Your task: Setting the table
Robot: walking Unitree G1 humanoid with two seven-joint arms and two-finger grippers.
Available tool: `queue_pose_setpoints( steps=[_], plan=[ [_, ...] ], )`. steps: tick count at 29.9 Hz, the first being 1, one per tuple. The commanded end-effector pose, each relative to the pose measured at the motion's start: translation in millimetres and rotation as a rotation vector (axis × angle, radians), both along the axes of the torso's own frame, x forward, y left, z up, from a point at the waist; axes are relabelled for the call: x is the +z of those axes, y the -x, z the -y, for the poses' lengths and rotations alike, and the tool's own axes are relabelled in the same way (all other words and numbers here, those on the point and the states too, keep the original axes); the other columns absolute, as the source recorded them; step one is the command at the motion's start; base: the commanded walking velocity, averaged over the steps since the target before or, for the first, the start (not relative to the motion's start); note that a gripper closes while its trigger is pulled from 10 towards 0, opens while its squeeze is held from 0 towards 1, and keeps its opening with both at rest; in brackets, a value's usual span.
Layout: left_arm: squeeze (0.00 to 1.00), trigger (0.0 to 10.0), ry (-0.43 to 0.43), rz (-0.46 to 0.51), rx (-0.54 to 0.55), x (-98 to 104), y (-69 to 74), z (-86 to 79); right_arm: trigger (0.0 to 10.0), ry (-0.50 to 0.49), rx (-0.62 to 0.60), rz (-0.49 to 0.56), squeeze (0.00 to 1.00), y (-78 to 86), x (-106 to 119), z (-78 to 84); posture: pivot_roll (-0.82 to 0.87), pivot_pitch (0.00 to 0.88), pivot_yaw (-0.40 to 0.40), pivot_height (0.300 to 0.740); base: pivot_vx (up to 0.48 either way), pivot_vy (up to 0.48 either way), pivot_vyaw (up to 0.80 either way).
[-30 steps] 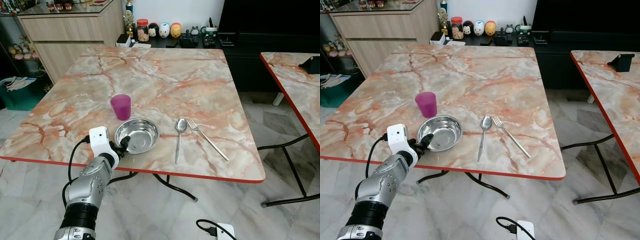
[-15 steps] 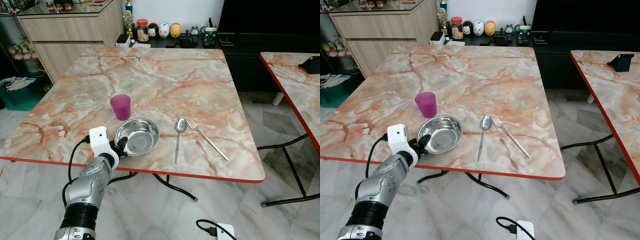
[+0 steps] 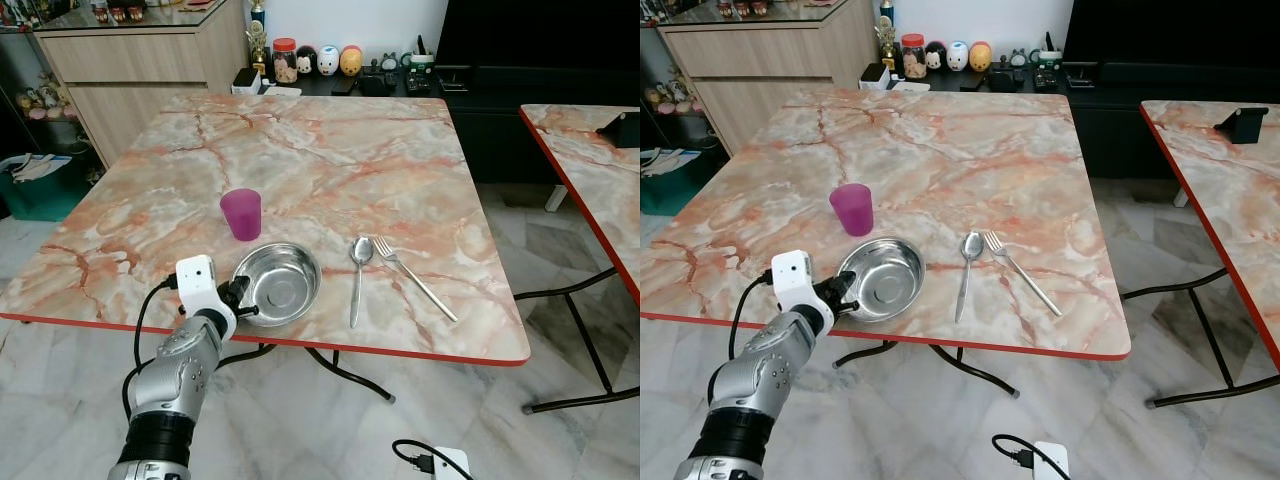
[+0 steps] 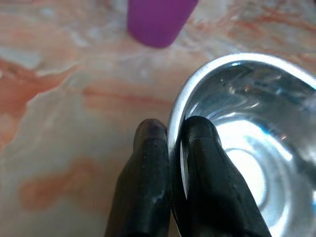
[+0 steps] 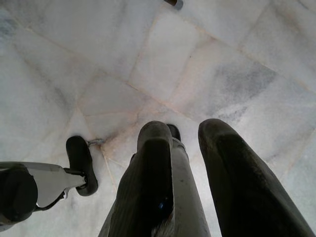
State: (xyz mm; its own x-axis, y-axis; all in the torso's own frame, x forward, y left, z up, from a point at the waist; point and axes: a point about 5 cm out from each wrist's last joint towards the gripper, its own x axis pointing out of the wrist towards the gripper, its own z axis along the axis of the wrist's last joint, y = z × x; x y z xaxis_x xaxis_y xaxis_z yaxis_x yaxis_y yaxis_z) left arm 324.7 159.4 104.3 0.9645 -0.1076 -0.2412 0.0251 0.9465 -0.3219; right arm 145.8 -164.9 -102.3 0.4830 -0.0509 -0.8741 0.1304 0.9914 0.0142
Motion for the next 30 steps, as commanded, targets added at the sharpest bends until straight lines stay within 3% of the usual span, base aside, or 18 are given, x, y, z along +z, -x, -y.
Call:
queue_pose_setpoints(
  steps=[1, 6, 8, 9, 10, 11, 21, 26, 30],
  plan=[
    [0.00, 0.0, -0.007, -0.030, 0.005, -8, 5.2, -0.7, 10.0, 0.001, 0.010, -0.014, 0.00, 3.3, -1, -0.2, 0.01, 0.000, 0.022, 0.740, 0.000, 0.000, 0.00],
    [0.00, 0.0, 0.059, 0.017, 0.006, -3, 9.0, 3.3, 10.0, 0.003, 0.009, -0.012, 0.00, 3.0, -1, 0.5, 0.01, 0.000, 0.015, 0.740, 0.000, 0.000, 0.00],
    [0.00, 0.0, 0.091, 0.087, -0.008, 5, 9.4, 5.4, 10.0, 0.004, 0.009, -0.011, 0.00, 2.5, -1, 0.8, 0.02, 0.000, 0.012, 0.740, 0.000, 0.000, 0.00],
    [0.00, 2.7, 0.123, 0.169, -0.027, 15, 10.9, 8.7, 10.0, 0.005, 0.008, -0.011, 0.00, 2.3, -1, 1.0, 0.02, 0.000, 0.010, 0.740, 0.000, 0.000, 0.00],
    [0.00, 2.7, 0.151, 0.217, -0.033, 22, 12.2, 10.5, 10.0, 0.005, 0.008, -0.011, 0.00, 2.2, -1, 1.2, 0.02, 0.000, 0.010, 0.740, 0.000, 0.000, 0.00],
    [0.00, 9.7, 0.161, 0.229, -0.029, 24, 12.5, 10.5, 10.0, 0.005, 0.007, -0.011, 0.00, 2.0, -1, 1.3, 0.02, 0.000, 0.008, 0.740, 0.000, 0.000, 0.00],
    [0.00, 10.0, 0.272, 0.409, -0.036, 51, 20.2, 16.1, 10.0, 0.007, -0.003, -0.006, 0.00, 0.6, 0, 2.5, 0.02, 0.000, -0.003, 0.740, 0.000, 0.000, 0.00],
    [0.00, 10.0, 0.269, 0.482, 0.019, 62, 19.8, 10.3, 10.0, 0.002, -0.020, 0.001, 0.00, 0.3, 0, 2.9, 0.02, 0.000, -0.007, 0.740, 0.000, -0.052, 0.00],
    [0.00, 10.0, 0.254, 0.481, 0.020, 64, 17.2, 11.3, 10.0, 0.000, -0.031, 0.007, 0.00, 0.0, 0, 2.9, 0.02, 0.000, -0.005, 0.740, 0.000, -0.352, 0.00]
  ],
)
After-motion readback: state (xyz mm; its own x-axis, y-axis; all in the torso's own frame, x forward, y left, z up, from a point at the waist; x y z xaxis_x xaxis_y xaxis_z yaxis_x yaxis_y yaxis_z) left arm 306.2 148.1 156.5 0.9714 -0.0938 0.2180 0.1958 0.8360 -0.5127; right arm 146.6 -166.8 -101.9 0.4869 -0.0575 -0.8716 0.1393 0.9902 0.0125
